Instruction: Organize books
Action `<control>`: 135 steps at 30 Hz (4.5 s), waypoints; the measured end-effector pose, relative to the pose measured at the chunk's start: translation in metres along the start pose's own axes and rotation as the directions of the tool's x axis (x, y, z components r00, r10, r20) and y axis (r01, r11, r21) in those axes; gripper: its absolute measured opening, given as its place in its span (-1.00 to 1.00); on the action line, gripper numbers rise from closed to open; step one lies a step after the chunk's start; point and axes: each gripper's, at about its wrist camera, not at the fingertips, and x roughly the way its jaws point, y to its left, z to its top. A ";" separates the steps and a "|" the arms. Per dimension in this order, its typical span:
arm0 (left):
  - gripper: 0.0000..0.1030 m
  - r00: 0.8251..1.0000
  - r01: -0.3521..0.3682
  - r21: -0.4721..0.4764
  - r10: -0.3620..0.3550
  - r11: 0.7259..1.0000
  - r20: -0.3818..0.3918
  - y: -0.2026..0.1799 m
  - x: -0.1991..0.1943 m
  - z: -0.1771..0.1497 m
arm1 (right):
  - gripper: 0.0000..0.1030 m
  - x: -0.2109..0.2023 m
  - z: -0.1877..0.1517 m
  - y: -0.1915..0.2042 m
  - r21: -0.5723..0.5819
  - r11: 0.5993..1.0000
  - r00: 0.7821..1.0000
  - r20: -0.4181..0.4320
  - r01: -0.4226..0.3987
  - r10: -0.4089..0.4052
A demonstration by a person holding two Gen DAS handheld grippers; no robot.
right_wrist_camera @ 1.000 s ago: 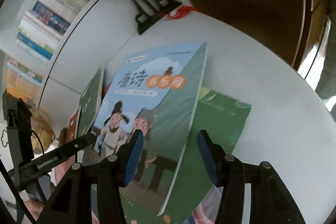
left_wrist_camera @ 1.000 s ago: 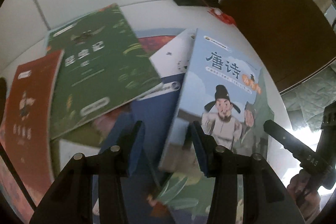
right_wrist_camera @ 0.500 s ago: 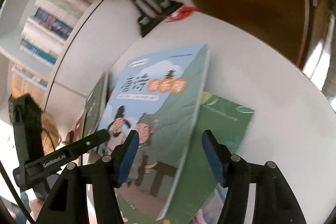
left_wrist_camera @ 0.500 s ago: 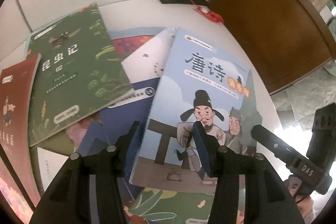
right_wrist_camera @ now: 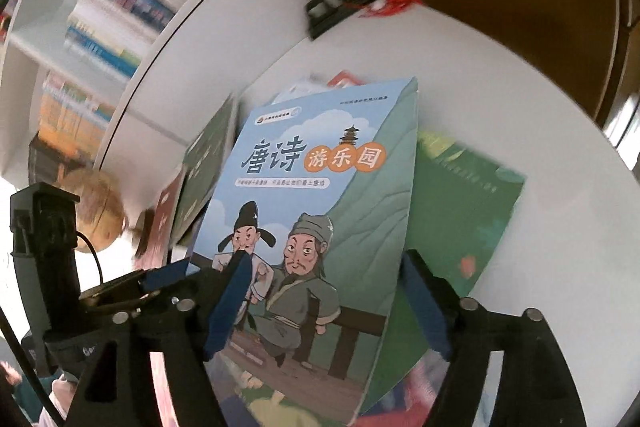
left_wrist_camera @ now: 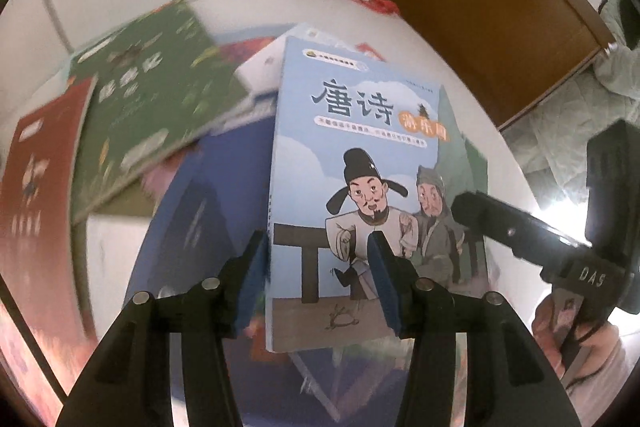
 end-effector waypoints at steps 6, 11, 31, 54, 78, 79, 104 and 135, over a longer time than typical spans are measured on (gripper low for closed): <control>-0.09 1.000 0.010 -0.129 -0.009 0.992 0.006 0.031 -0.027 -0.049 | 0.51 0.005 -0.032 0.034 -0.076 0.997 0.998 -0.056 -0.033 0.028; -0.09 1.000 0.000 -0.217 0.001 0.976 0.003 0.057 -0.046 -0.091 | 0.51 0.013 -0.058 0.065 -0.132 0.987 0.991 -0.116 -0.088 0.072; -0.09 0.999 0.043 -0.299 -0.034 0.953 0.034 0.110 -0.037 -0.117 | 0.47 0.016 -0.091 0.058 -0.060 0.966 0.957 -0.167 -0.251 0.239; -0.08 0.879 0.476 -0.472 -0.402 0.742 0.255 0.172 -0.026 -0.133 | -0.16 0.035 -0.097 0.053 0.017 0.956 0.952 -0.088 -0.294 0.295; -0.71 0.982 0.072 -0.238 -0.027 0.969 0.186 0.148 -0.111 -0.133 | -0.79 0.011 -0.107 0.143 -0.222 0.954 0.978 -0.080 -0.204 0.191; -0.71 0.980 0.075 -0.248 -0.026 0.966 0.196 0.151 -0.115 -0.134 | -0.79 0.011 -0.108 0.148 -0.229 0.951 0.977 -0.081 -0.209 0.195; -0.71 0.945 -0.045 -0.543 0.212 0.838 0.249 0.325 -0.233 -0.268 | -0.74 0.103 -0.210 0.369 -0.382 0.835 0.904 -0.318 -0.396 0.284; -0.49 0.951 -0.174 -0.624 0.295 0.762 0.095 0.429 -0.216 -0.331 | -0.65 0.201 -0.291 0.437 -0.361 0.901 0.921 -0.379 -0.242 0.096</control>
